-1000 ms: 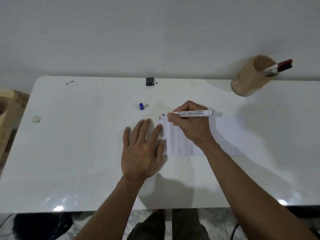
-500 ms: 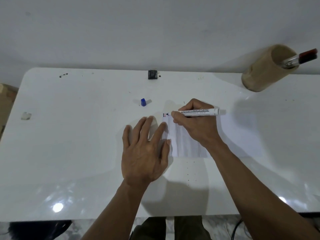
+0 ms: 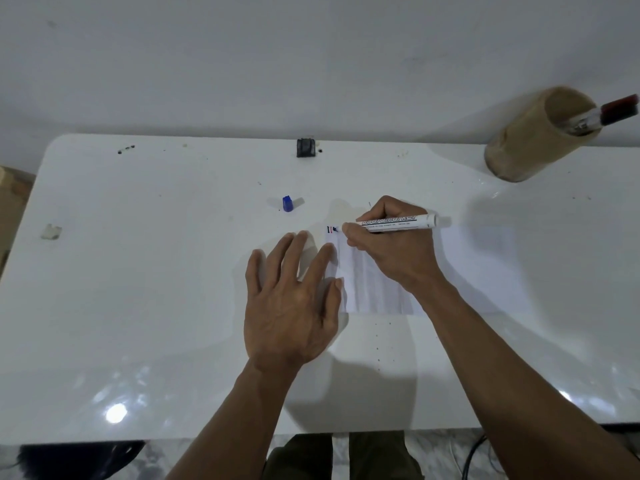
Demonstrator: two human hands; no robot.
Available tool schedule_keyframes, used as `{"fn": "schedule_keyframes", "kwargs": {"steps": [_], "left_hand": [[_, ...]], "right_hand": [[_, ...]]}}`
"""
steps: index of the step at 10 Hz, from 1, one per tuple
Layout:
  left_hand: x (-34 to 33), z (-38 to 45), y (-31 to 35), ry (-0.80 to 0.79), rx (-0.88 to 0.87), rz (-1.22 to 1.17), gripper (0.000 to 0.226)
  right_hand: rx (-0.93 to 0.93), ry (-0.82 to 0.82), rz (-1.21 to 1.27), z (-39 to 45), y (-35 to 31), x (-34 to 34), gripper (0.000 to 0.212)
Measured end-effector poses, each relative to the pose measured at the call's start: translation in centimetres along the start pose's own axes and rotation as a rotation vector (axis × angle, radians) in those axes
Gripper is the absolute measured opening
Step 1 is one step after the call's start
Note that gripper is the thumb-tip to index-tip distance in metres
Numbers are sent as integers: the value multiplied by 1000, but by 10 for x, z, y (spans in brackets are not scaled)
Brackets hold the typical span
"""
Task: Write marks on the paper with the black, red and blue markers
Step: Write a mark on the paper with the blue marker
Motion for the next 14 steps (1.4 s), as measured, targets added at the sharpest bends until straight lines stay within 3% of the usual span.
{"fn": "schedule_keyframes", "kwargs": {"steps": [5, 9, 11, 12, 14], "left_hand": [[-1, 0, 0, 30, -10, -8, 50], [11, -2, 1, 39, 27, -161, 51], [44, 13, -12, 145, 342, -534, 53], [58, 43, -27, 107, 431, -510, 56], [58, 89, -43, -158, 371, -331, 48]], "right_hand": [[-8, -15, -27, 0, 0, 0, 25], [-229, -86, 513, -21, -34, 20, 27], [-299, -71, 654, -62, -44, 45, 24], [-343, -53, 678, -72, -43, 53, 25], [-400, -21, 693, -61, -44, 61, 30]]}}
Point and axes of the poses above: each hand's wrist, its own z-axis towards the middle knuckle, its own x-axis out of the back of the hand, y = z × x, the point moved 2 cm from there along z, towards the middle knuckle, and after that the axes turned 14 degrees about -x, right-handed, at the moved point
